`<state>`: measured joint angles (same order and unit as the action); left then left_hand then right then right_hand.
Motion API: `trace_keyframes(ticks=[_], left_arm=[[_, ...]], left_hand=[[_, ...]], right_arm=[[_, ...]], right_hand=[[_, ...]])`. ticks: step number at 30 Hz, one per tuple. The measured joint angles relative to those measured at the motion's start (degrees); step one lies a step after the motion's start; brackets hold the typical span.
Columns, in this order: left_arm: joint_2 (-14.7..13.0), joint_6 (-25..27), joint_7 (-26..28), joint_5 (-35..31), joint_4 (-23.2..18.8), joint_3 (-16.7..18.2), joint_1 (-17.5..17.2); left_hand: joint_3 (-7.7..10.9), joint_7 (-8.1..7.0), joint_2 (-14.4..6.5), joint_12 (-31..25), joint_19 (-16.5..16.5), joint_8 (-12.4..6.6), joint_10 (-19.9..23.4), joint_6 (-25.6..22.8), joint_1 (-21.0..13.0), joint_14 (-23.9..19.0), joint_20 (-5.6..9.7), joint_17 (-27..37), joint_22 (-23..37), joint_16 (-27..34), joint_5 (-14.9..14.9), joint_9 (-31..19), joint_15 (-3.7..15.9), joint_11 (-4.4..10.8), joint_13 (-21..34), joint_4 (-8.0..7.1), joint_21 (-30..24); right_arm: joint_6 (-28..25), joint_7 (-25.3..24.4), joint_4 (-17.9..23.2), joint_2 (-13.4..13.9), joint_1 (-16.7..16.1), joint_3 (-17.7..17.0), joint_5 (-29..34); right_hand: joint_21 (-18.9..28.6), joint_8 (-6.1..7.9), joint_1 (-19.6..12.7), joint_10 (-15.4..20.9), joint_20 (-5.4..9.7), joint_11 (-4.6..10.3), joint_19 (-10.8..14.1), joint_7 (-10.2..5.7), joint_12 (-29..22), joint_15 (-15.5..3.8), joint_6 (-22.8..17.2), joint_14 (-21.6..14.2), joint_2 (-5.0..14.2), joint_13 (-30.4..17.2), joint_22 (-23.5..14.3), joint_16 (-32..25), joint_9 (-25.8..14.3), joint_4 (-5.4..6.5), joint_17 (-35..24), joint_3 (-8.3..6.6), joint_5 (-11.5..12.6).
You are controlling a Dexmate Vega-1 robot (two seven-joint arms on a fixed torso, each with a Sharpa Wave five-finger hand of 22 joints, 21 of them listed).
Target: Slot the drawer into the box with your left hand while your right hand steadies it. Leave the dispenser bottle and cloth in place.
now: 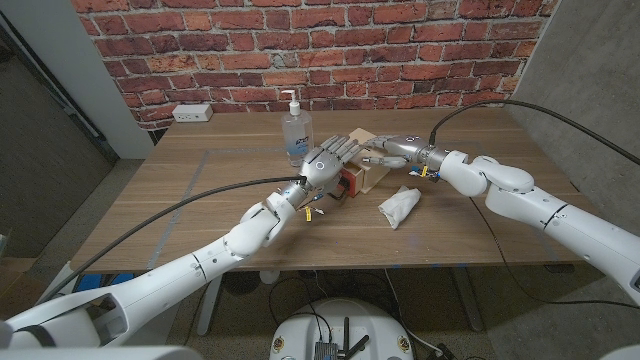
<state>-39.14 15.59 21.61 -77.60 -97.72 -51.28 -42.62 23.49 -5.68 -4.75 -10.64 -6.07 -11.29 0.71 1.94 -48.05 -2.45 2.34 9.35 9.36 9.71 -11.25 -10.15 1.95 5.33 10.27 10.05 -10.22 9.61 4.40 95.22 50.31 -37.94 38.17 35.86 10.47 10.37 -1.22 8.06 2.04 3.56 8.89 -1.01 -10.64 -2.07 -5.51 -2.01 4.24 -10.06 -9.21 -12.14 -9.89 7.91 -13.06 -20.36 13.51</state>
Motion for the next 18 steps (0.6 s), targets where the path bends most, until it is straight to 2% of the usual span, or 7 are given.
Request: trace_keyframes(ticks=[18], left_arm=[[1.78, 0.79, 2.30, 1.69, 3.19, -2.05, 2.45]], left_hand=[[0.00, 0.28, -0.31, 0.00, 0.00, 0.00, 0.21, -0.28, -0.31, -0.54, 0.00, 0.00, 0.00, 0.00, 0.00, 0.00, 0.10, 0.21, 0.00, 0.00, 0.00]], right_arm=[[0.54, 0.22, -0.80, -0.38, 0.65, 0.23, -0.36]], right_hand=[[0.00, 0.00, 0.00, 0.32, 0.00, -0.30, -0.01, 0.00, 0.00, 0.01, 0.00, 0.01, 0.00, -0.10, 0.00, 0.00, 0.00, 0.00, 0.00, 0.00, 0.00]])
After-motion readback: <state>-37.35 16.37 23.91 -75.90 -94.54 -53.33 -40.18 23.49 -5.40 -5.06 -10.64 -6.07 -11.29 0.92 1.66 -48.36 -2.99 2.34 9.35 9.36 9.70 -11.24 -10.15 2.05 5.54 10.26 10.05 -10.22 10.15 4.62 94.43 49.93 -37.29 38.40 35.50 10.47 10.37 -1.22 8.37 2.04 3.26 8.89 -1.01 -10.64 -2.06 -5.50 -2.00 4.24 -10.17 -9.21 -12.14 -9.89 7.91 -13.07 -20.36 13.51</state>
